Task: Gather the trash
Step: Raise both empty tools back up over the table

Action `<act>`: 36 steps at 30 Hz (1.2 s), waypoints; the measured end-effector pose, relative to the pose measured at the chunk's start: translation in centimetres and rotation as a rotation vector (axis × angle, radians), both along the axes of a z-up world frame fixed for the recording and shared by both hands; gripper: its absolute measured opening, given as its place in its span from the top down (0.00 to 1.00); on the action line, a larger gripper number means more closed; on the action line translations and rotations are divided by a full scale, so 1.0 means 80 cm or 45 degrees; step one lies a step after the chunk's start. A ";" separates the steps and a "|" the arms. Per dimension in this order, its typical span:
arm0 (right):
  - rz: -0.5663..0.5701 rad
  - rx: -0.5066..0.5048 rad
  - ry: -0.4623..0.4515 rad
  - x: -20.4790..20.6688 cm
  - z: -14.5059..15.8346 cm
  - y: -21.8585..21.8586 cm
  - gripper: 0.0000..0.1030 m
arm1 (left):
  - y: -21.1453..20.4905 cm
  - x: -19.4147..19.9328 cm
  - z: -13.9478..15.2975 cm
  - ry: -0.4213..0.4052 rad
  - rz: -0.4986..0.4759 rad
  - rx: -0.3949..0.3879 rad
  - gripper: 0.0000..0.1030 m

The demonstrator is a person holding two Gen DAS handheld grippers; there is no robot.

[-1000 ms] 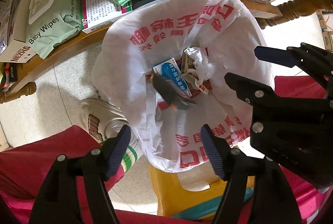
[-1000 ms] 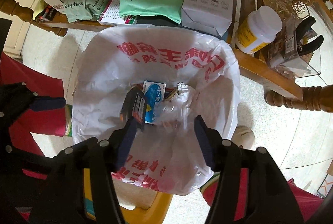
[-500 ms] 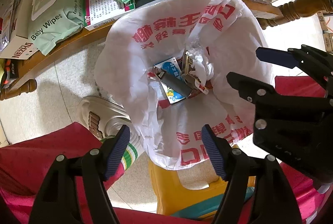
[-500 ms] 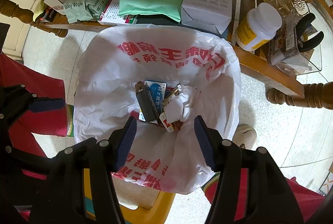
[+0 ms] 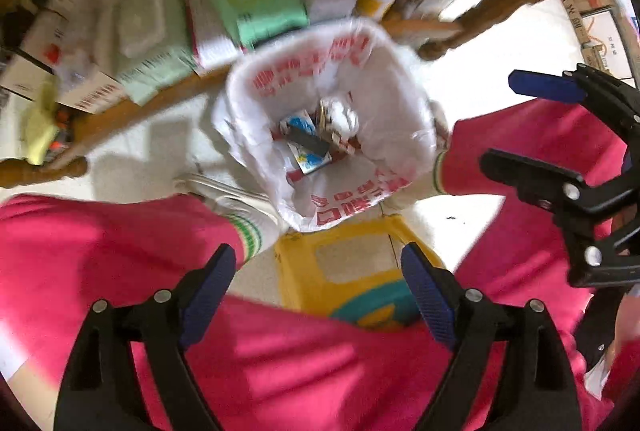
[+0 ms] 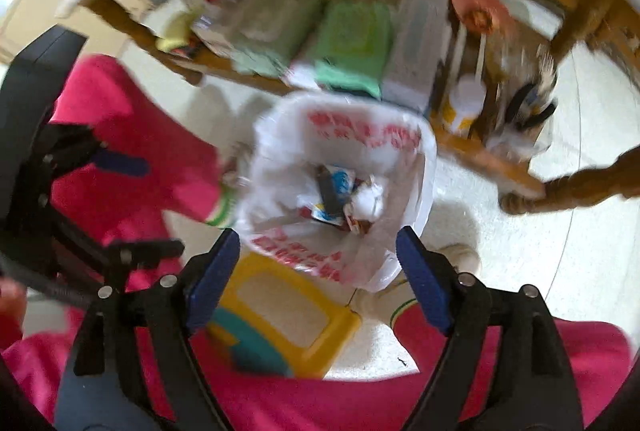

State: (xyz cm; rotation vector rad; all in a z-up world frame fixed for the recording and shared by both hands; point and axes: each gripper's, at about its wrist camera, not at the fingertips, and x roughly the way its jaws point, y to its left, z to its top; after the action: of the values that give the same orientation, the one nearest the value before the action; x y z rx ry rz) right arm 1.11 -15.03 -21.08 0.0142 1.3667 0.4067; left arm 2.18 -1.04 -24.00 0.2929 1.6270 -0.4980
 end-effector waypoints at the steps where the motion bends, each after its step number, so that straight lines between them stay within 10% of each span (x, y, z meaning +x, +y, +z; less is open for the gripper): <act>1: 0.010 0.002 -0.035 -0.002 0.022 0.000 0.18 | 0.002 0.002 0.033 -0.046 -0.008 -0.012 0.19; 9: 0.094 -0.052 -0.365 0.033 0.224 -0.032 0.09 | -0.019 0.073 0.241 -0.419 0.011 0.065 0.08; 16: 0.145 -0.105 -0.468 0.076 0.306 -0.050 0.09 | -0.063 0.156 0.343 -0.510 0.060 0.002 0.08; 36: 0.203 -0.108 -0.495 0.177 0.332 -0.072 0.09 | -0.151 0.367 0.323 -0.341 0.141 0.005 0.08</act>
State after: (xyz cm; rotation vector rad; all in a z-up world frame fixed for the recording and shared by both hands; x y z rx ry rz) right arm 15.27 -20.76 5.51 -0.2343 1.0025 0.4579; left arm 31.51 -13.16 1.87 0.2594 1.3750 -0.3545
